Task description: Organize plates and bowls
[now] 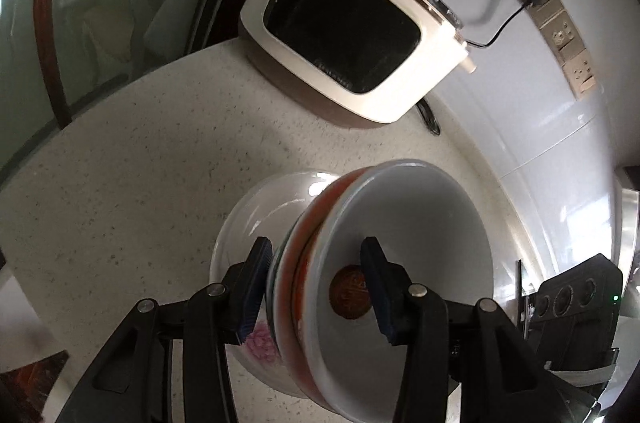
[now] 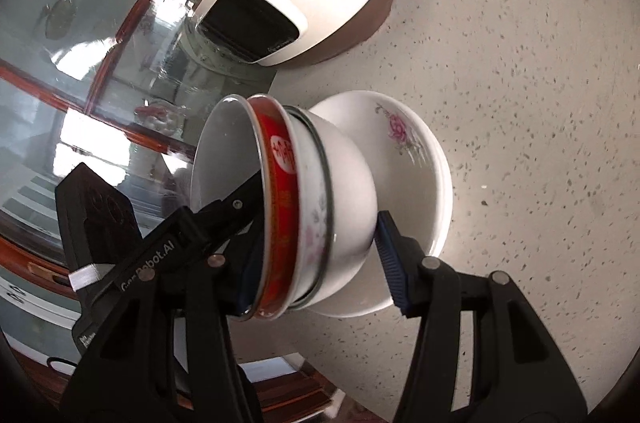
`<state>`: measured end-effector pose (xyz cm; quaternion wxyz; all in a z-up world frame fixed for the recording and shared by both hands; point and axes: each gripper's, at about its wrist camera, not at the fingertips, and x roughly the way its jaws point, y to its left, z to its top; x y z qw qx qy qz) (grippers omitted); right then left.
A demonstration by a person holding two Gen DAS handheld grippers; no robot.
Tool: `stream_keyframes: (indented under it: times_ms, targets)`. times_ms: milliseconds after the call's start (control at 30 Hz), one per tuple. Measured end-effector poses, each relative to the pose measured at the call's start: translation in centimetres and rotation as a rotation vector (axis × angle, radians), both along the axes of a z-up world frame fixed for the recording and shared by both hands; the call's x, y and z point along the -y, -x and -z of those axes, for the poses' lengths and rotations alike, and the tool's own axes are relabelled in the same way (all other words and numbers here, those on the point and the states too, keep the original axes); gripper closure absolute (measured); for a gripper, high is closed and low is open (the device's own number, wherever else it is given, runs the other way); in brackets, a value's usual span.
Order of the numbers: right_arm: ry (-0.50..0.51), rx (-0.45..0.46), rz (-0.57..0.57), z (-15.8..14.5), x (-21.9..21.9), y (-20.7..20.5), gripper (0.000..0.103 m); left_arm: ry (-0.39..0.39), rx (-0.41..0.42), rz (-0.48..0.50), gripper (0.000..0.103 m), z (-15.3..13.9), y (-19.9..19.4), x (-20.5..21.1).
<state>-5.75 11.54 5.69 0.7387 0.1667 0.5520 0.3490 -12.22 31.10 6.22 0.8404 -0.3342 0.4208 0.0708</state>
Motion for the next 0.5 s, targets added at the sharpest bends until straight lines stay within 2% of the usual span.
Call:
stream_keyframes:
  times_ms: [67, 133, 167, 267, 333, 433, 467, 500]
  targets:
    - [0.044, 0.099, 0.003, -1.5, -0.2, 0.7, 0.039, 0.018, 0.003, 0.001, 0.057, 0.1, 0.0, -0.2]
    - [0.065, 0.223, 0.033, -3.9, 0.2, 1.6, 0.023, 0.000, 0.030, 0.000, 0.055, -0.3, 0.2, -0.4]
    - [0.069, 0.264, 0.043, -4.7, 0.5, 1.8, 0.021, -0.012, 0.054, -0.006, 0.051, -0.8, 0.4, -0.6]
    - [0.083, 0.423, 0.096, -7.3, 2.4, 3.8, 0.018, -0.078, 0.144, -0.052, 0.030, -3.0, 1.7, -1.0]
    - [0.062, 0.516, 0.141, -8.1, 3.8, 5.9, 0.015, -0.110, 0.203, -0.064, 0.025, -4.2, 2.6, -0.9]
    - [0.105, 0.722, 0.177, -7.9, 6.0, 10.8, 0.007, -0.212, 0.312, -0.090, 0.019, -6.8, 5.1, 0.2]
    - [0.125, 0.771, 0.192, -7.8, 5.2, 11.6, 0.003, -0.294, 0.384, -0.094, 0.015, -8.0, 6.7, 1.6]
    - [0.147, 0.841, 0.208, -7.0, 5.9, 13.6, 0.002, -0.353, 0.428, -0.094, 0.005, -8.6, 7.8, 2.5]
